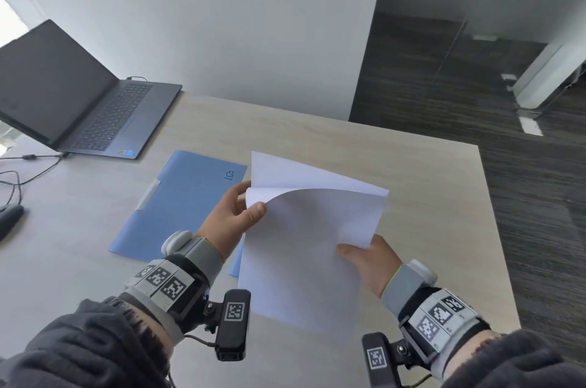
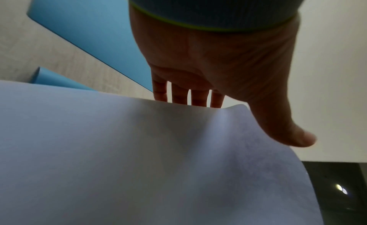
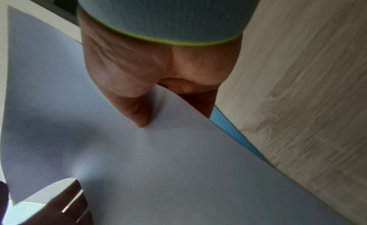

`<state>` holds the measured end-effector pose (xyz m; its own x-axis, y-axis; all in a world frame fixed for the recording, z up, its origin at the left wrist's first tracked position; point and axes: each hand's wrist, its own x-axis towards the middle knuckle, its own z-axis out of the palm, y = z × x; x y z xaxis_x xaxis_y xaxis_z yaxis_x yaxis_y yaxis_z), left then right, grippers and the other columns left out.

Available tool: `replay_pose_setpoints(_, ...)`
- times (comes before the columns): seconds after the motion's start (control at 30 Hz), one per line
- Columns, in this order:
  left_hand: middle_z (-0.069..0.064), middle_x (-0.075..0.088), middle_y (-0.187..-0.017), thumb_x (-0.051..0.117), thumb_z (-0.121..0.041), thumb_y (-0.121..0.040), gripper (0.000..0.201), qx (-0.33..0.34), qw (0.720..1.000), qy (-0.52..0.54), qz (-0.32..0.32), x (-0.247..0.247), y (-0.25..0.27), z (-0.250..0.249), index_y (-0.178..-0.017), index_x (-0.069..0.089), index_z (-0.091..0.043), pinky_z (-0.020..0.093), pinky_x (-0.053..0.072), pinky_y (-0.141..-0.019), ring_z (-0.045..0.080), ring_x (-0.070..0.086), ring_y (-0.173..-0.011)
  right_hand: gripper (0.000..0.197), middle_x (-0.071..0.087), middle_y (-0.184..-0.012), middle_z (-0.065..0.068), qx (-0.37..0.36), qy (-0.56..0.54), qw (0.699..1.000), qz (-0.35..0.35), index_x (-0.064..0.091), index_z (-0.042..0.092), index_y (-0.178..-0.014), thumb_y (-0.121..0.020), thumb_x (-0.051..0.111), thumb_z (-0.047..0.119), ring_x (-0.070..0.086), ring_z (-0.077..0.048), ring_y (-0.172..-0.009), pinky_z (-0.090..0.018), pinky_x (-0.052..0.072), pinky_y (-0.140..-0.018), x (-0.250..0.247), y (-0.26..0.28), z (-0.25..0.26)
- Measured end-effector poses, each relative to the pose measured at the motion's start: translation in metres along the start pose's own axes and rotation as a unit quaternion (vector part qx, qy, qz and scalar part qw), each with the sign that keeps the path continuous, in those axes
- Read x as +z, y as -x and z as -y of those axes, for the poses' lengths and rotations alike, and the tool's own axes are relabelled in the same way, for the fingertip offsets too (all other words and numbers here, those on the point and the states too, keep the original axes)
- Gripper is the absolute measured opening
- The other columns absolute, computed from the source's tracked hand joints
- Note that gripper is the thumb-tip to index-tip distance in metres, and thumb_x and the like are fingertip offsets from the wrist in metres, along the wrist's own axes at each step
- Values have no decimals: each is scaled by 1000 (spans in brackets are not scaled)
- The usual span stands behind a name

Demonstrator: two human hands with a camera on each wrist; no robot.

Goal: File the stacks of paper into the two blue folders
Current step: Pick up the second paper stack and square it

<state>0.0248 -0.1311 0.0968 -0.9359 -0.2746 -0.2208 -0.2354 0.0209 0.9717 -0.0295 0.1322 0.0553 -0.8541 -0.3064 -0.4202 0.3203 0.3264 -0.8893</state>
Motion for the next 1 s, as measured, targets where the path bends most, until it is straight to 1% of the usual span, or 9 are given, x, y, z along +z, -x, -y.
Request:
replay_pose_setpoints(0.13,-3,75,-110,70,-83,-50,103,-62,998,0,1,-26,-6,18,-136,49,-31,49,54,-90,17,72,-100,14,77,-84,-10,26,-44,999,13,78,16,-76,-81,70,5,74,-23,-73,-33,59,-67,27,-8,4)
replay_pose_setpoints(0.2,5,76,-108,75,-65,-59,79,-109,994,2,5,-40,-10,31,-127,59,-27,51,56,-91,26,73,-97,13,77,-86,-11,37,-74,997,7,76,12,-84,-71,73,13,73,-23,-73,-29,57,-62,43,-13,6)
replay_pose_setpoints(0.33,12,76,-92,71,-31,-64,30,-194,981,-15,19,-65,-16,55,-90,71,-16,40,57,-71,29,72,-77,23,77,-93,-14,61,-129,990,-11,77,10,-87,-65,71,15,73,-32,-83,-38,57,-73,73,-25,8)
replay_pose_setpoints(0.5,13,78,-89,68,-16,-71,24,-218,975,40,10,-112,-35,76,-94,72,-14,57,58,-84,33,72,-76,14,78,-93,-11,102,-178,978,-27,73,8,-97,-84,69,9,73,-27,-80,-39,57,-73,123,-36,18)
replay_pose_setpoints(0.7,9,78,-94,64,-15,-87,16,-201,979,-17,2,-148,-61,85,-101,70,-16,51,59,-87,29,74,-81,15,78,-83,-8,140,-136,980,-35,71,7,-93,-79,71,3,73,-28,-76,-40,57,-74,173,-37,16)
replay_pose_setpoints(0.8,-3,76,-102,66,-28,-83,22,-179,976,-113,48,-169,-70,93,-104,69,-23,39,56,-92,22,73,-95,10,77,-86,-11,154,-88,980,-91,72,11,-88,-86,66,4,72,-34,-83,-51,57,-82,189,-47,10)
replay_pose_setpoints(0.87,-7,67,-121,68,-32,-83,36,-149,955,-252,52,-185,-75,100,-118,62,-26,32,47,-97,20,62,-115,10,76,-90,-13,158,-70,978,-114,72,13,-86,-86,65,5,71,-38,-88,-56,55,-87,192,-52,8)
replay_pose_setpoints(0.93,-5,44,-150,69,-43,-80,61,-125,903,-405,71,-203,-77,108,-136,49,-33,36,36,-110,21,39,-139,12,74,-89,-12,167,-63,974,-139,70,15,-83,-87,64,5,69,-39,-91,-55,54,-90,190,-57,7)
replay_pose_setpoints(1.0,-7,12,-165,68,-59,-71,84,-129,847,-507,101,-218,-74,118,-146,32,-43,43,22,-120,22,8,-153,14,72,-87,-10,172,-60,970,-163,69,17,-81,-87,64,5,68,-38,-90,-54,53,-91,183,-60,4)
